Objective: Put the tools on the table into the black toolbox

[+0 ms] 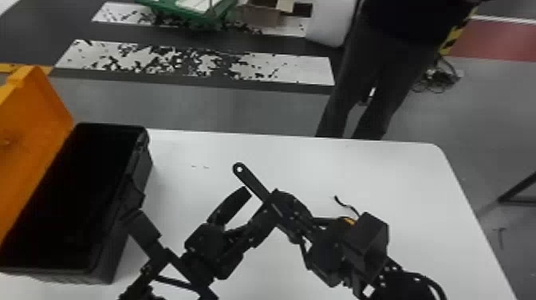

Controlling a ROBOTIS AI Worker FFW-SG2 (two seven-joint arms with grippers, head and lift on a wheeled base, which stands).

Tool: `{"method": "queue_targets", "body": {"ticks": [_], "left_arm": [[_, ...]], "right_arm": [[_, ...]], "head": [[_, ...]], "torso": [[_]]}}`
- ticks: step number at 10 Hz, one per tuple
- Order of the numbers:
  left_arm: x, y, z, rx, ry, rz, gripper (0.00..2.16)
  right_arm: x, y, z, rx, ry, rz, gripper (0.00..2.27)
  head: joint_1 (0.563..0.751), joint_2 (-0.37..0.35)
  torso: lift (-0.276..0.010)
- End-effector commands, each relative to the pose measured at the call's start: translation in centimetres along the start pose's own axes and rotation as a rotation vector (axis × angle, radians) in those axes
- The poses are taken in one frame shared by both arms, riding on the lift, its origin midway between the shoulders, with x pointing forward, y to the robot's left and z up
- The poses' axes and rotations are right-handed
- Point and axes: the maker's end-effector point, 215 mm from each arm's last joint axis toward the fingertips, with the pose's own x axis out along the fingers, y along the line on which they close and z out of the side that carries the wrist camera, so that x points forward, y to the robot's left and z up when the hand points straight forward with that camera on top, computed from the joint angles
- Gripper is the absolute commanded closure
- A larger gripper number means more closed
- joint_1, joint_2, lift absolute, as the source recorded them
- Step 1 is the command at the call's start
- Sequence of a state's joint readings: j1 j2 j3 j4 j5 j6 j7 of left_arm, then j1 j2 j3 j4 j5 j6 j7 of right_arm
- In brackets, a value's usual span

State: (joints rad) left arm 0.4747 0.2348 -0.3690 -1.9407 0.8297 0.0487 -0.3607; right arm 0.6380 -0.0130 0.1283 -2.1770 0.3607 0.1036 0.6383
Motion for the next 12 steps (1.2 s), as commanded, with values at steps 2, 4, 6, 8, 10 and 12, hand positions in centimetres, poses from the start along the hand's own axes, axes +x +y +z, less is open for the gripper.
{"method": "queue_targets", "body": {"ticks": [2, 4, 6, 8, 10, 12], "left_arm": [[0.3, -0.2, 0.1, -0.005, -0.001, -0.006, 0.1], [0.5, 0.0, 0.8, 0.003, -0.009, -0.008, 0.15], [0.6, -0.2, 0.8, 0.005, -0.009, -0.014, 0.37], [0.8, -0.8, 1.0, 0.008, -0.01, -0.044, 1.09], [0.8, -0.8, -0.3, -0.002, 0.039, -0.071, 2.05], [0.7, -0.8, -0.6, 0.0, 0.05, -0.078, 2.12]], "right_arm": [[0.2, 0.7, 0.0, 0.003, 0.003, 0.013, 2.26], [0.4, 1.3, 0.0, -0.002, 0.006, 0.026, 2.26], [0.5, 1.5, 0.0, 0.0, 0.005, 0.031, 2.26], [0.5, 1.5, 0.0, 0.001, 0.004, 0.031, 2.26], [0.5, 1.5, -0.1, 0.003, 0.006, 0.031, 2.26], [0.5, 1.6, 0.2, 0.009, 0.0, 0.033, 2.26]], "head": [[0.695, -0.078], [0.695, -0.073], [0.695, -0.06], [0.695, -0.058], [0.695, -0.064], [0.695, -0.072]], "torso": [[-0.039], [-0.039], [-0.039], [-0.039], [-0.039], [-0.039]]}}
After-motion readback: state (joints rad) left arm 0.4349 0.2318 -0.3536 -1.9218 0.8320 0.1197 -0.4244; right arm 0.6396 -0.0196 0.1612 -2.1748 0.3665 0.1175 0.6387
